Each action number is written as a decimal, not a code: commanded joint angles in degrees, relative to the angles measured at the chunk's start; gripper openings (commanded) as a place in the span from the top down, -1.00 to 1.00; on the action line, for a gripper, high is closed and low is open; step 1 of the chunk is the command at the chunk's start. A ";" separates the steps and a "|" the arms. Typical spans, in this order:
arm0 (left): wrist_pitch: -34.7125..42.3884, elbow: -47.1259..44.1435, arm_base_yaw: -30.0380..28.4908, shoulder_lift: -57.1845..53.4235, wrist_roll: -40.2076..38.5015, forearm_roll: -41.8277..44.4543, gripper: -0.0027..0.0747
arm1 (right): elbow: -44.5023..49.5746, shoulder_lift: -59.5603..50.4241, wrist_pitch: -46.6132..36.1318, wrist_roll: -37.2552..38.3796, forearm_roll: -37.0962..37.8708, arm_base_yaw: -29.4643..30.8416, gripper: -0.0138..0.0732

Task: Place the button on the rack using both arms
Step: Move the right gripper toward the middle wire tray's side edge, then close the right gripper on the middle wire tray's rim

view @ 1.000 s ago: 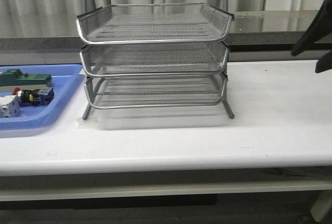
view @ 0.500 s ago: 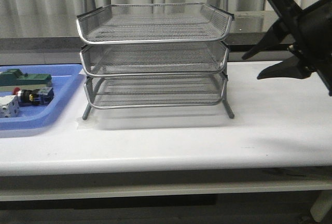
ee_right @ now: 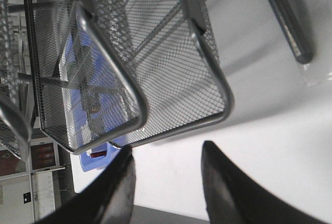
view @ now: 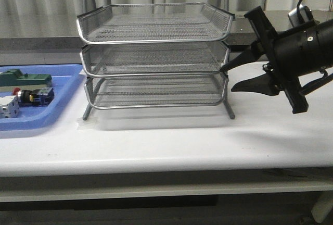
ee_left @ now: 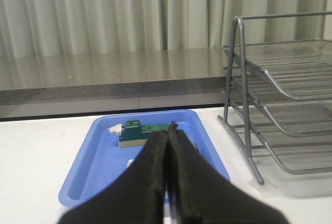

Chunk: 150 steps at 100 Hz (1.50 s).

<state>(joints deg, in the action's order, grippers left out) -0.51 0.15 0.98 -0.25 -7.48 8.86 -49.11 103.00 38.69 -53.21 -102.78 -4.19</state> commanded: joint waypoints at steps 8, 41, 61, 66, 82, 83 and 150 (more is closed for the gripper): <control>4.51 -3.11 -0.07 -1.82 -0.58 -0.16 0.99 | -3.32 -2.26 4.16 -1.09 -8.17 0.03 -0.07; 4.51 -3.11 -0.07 -1.82 -0.58 -0.16 0.99 | -6.09 0.79 5.86 -1.03 -8.17 -1.00 -0.07; 4.51 -3.11 -0.07 -1.82 -0.58 -0.16 0.99 | -8.57 2.61 5.41 -0.94 -8.17 -2.84 -0.07; 4.51 -3.11 -0.07 -1.82 -0.58 -0.16 0.99 | -9.13 3.11 5.29 -0.79 -8.17 -3.14 -0.07; 4.51 -3.11 -0.07 -1.82 -0.58 -0.16 0.99 | -10.78 4.83 5.54 -0.74 -8.17 -3.20 -0.07; 4.51 -3.11 -0.07 -1.82 -0.58 -0.16 0.99 | -10.85 4.97 5.54 -0.74 -8.17 -3.20 -0.07; 4.51 -3.11 -0.07 -1.82 -0.58 -0.16 0.99 | -12.16 6.39 6.17 -0.72 -8.17 -3.20 0.43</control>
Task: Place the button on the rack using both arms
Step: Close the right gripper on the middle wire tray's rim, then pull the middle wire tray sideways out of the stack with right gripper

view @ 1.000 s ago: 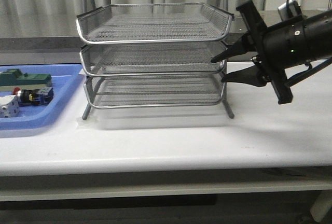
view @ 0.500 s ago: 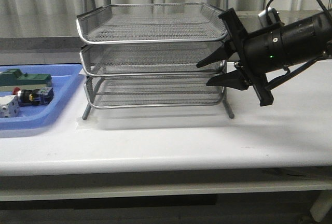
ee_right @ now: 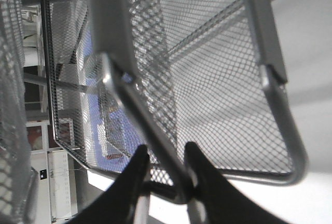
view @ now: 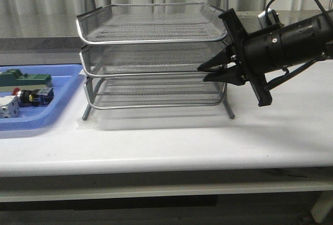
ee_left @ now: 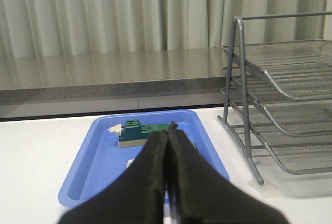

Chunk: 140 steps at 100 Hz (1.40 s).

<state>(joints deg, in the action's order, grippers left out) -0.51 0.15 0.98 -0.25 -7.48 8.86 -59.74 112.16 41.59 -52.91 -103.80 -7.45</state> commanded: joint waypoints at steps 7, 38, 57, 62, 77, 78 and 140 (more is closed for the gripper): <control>4.51 -3.11 -0.07 -1.82 -0.58 -0.16 0.99 | -1.53 -2.77 3.32 -1.02 -7.15 0.06 0.45; 4.51 -3.11 -0.07 -1.82 -0.58 -0.16 0.99 | -1.36 -2.77 4.72 -1.02 -6.28 0.06 0.49; 4.51 -3.11 -0.07 -1.82 -0.58 -0.16 0.99 | -1.36 -2.77 6.73 -1.02 -5.23 0.06 0.49; 4.51 -3.11 -0.07 -1.82 -0.58 -0.16 0.99 | -1.36 -2.77 6.79 -1.02 -4.74 0.06 0.49; 4.51 -3.11 -0.07 -1.82 -0.58 -0.16 0.99 | 0.23 -2.77 6.97 -1.02 -4.17 0.06 0.49; 4.51 -3.11 -0.07 -1.82 -0.58 -0.16 0.99 | 0.36 -2.77 6.98 -1.02 -4.17 0.06 0.49; 4.51 -3.11 -0.07 -1.82 -0.58 -0.16 0.99 | 12.37 -2.94 13.53 -3.63 -4.06 0.06 0.49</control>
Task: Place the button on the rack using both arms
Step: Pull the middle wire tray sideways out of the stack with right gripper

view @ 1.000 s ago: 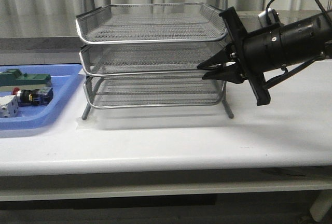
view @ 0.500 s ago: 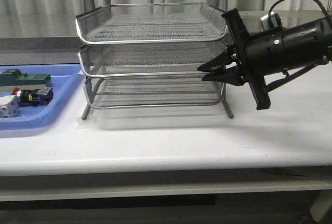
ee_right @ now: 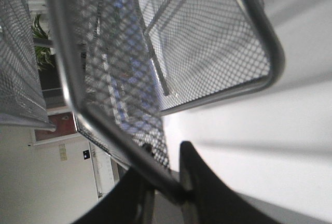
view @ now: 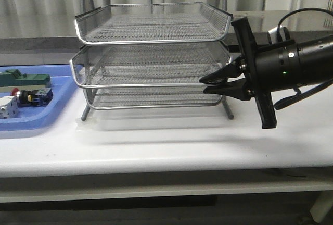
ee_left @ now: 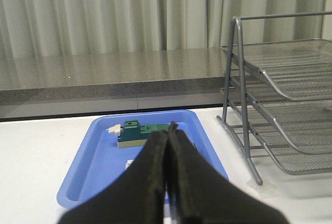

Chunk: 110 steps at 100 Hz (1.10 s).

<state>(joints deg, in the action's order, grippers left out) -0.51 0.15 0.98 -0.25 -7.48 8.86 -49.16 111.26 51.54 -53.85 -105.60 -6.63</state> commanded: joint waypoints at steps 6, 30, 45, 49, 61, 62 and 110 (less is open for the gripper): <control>4.51 -3.11 -0.07 -1.82 -0.58 -0.16 0.99 | 3.12 -2.05 3.69 -3.07 -2.26 -0.77 0.49; 4.51 -3.11 -0.07 -1.82 -0.58 -0.16 0.99 | 7.82 -2.05 5.16 -5.32 -2.26 -0.77 0.49; 4.51 -3.11 -0.07 -1.82 -0.58 -0.16 0.99 | 10.95 -3.26 5.29 -6.94 -2.26 -0.77 0.49; 4.51 -3.11 -0.07 -1.82 -0.58 -0.16 0.99 | 11.74 -3.84 5.29 -7.34 -2.38 -0.77 0.49; 4.51 -3.11 -0.07 -1.82 -0.58 -0.16 0.99 | 13.37 -6.07 4.73 -7.62 -2.64 -0.77 0.49; 4.51 -3.11 -0.07 -1.82 -0.58 -0.16 0.99 | 13.50 -6.30 4.67 -7.62 -2.64 -0.77 0.49; 4.51 -3.11 -0.07 -1.82 -0.58 -0.16 0.99 | 14.53 -8.73 4.74 -7.84 -2.64 -0.77 0.49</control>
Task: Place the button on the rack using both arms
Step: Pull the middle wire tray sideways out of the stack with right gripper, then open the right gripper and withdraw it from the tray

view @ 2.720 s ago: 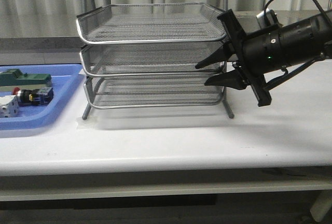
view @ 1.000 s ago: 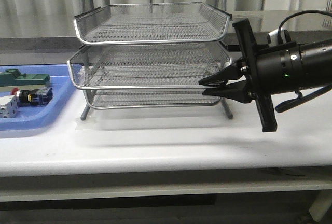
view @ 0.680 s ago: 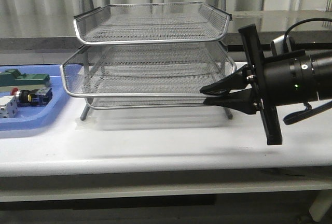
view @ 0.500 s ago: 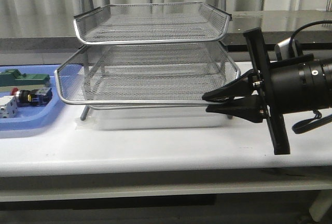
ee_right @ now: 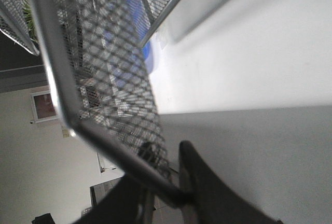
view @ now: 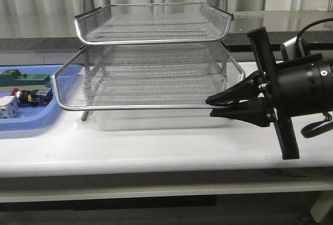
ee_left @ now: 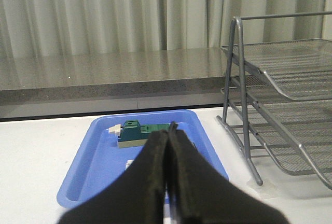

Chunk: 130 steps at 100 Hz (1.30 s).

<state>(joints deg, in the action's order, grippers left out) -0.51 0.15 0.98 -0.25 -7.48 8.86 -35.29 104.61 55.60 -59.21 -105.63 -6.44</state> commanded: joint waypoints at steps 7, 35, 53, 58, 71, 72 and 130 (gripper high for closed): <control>4.51 -3.11 -0.07 -1.82 -0.58 -0.16 0.99 | 0.66 -2.08 0.66 -2.48 -2.61 -0.95 0.48; 4.51 -3.11 -0.07 -1.82 -0.58 -0.16 0.99 | 0.66 -2.08 1.32 -2.86 -2.61 -0.95 0.27; 4.51 -3.11 -0.07 -1.82 -0.58 -0.16 0.99 | 0.66 -2.08 2.53 -4.65 -2.68 -0.95 -0.15; 4.51 -3.11 -0.07 -1.82 -0.58 -0.16 0.99 | 0.66 -2.08 2.82 -4.78 -2.76 -0.95 -0.22; 4.51 -3.11 -0.07 -1.82 -0.58 -0.16 0.99 | 0.66 -2.28 4.30 -4.90 -2.82 -0.95 -0.23; 4.51 -3.11 -0.07 -1.82 -0.58 -0.16 0.99 | 0.66 -2.38 4.57 -4.97 -2.82 -0.95 -0.23; 4.51 -3.11 -0.07 -1.82 -0.58 -0.16 0.99 | 1.14 -23.51 -3.58 5.96 18.93 -0.90 -0.23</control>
<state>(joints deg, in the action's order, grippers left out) -0.51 0.15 0.98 -0.25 -7.48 8.86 -33.57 86.63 51.47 -57.45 -92.17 -7.50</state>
